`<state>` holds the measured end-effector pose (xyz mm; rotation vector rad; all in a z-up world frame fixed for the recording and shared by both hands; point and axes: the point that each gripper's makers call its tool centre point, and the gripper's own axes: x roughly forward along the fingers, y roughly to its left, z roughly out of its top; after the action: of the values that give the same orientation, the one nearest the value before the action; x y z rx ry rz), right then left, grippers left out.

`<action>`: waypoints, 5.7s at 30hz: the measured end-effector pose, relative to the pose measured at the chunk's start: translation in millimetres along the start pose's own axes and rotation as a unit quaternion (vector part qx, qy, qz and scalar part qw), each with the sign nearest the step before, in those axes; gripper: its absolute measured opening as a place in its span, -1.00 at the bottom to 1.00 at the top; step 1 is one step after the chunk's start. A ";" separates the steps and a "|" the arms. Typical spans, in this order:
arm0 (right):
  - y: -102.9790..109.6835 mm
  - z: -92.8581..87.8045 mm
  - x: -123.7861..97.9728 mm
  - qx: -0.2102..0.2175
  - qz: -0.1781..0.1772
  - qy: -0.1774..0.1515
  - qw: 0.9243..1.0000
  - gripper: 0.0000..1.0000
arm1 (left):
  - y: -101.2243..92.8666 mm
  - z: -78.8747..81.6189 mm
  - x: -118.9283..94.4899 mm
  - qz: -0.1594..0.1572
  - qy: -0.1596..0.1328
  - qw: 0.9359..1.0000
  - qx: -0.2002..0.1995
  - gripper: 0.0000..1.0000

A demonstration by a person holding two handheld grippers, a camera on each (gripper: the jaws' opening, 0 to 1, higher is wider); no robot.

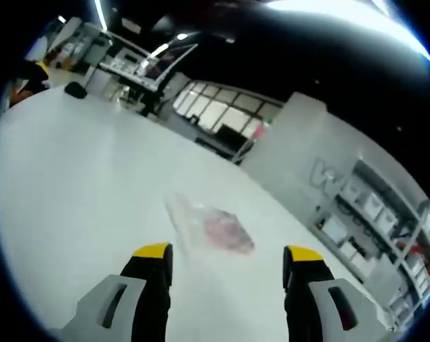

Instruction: Open the resealable bag by pulling the two sides of the seal apart until the entire bag opening is separated and visibly accessible.

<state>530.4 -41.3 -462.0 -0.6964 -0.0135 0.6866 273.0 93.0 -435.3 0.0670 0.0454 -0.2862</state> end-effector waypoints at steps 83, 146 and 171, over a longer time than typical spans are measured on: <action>21.2 -0.8 50.1 -0.173 0.025 0.027 0.984 -0.79 | 12.5 -6.3 -6.9 0.011 0.002 1.000 -0.009 0.88; -37.4 43.2 57.6 0.050 -0.052 -0.028 0.997 -1.00 | 12.4 -3.9 -14.9 0.015 0.003 1.000 -0.004 0.87; -47.5 63.6 49.0 0.046 -0.062 -0.049 0.996 -1.00 | 12.9 -2.6 -12.8 0.013 0.003 1.000 -0.003 0.87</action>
<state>581.5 -1.8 -394.7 -0.5688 -0.1140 0.5980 264.2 109.1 -436.5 0.0629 0.0510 -0.2598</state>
